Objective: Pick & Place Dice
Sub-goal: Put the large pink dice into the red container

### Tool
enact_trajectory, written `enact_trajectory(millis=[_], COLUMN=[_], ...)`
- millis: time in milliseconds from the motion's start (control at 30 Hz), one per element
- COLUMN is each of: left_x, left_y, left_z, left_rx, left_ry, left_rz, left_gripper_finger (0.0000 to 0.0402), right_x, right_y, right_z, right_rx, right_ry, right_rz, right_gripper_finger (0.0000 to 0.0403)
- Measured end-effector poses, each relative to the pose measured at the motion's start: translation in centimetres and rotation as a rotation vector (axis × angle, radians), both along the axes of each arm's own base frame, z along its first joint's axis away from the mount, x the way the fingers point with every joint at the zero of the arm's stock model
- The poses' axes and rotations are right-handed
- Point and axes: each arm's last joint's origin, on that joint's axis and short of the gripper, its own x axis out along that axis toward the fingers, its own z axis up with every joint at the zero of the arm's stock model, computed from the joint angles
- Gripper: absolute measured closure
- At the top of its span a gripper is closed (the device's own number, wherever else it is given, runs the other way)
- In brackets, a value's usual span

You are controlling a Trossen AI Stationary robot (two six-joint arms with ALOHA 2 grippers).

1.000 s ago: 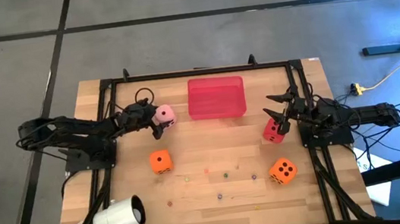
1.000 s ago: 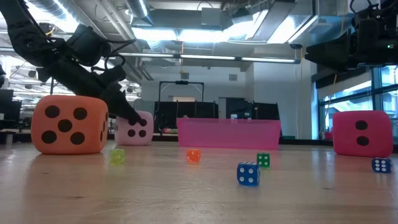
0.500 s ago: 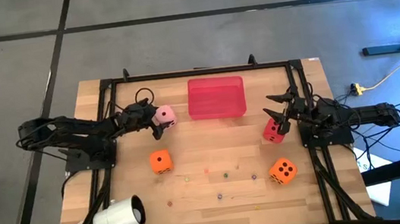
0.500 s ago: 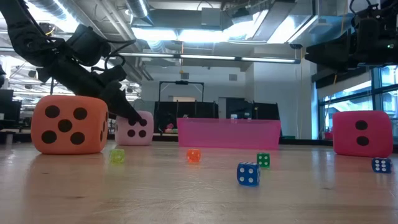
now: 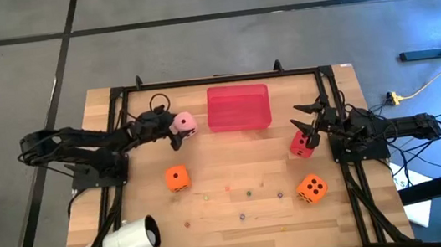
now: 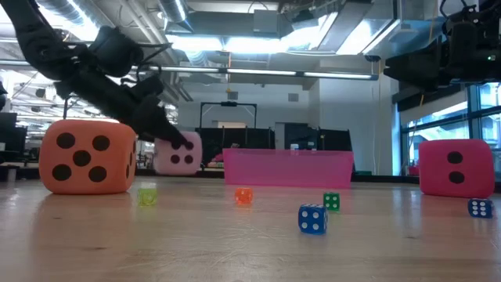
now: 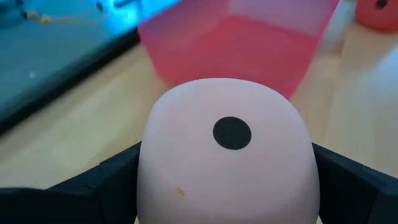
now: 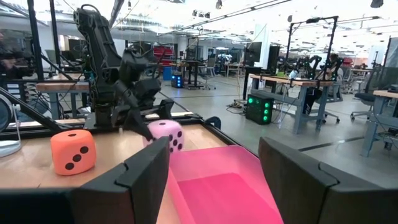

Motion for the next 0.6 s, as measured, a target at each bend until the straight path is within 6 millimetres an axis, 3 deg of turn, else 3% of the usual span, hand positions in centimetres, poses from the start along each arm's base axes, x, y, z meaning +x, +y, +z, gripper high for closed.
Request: enact_trajectory(millis=[167,400,600], left_x=[1.4,3.5,5.0], left_y=[0.5,0.8,0.8], left_z=[2.3,6.4,10.3], left_rx=[0.098,0.179,0.202], left_ry=[-0.007,0.114,0.009], left_rz=[-0.032,0.013,-0.083], left_gripper_finger=[0.0043,0.0043,0.0043], right_x=[0.0,0.1,0.1], right_y=[0.0,0.0,0.0], right_z=[0.0,-0.5,-0.6], right_rx=[0.022,0.055,0.067], right_ry=[-0.008,0.035,0.039], right_rz=[0.005,0.007,0.008], right_gripper_finger=[0.0156,0.0156,0.0156])
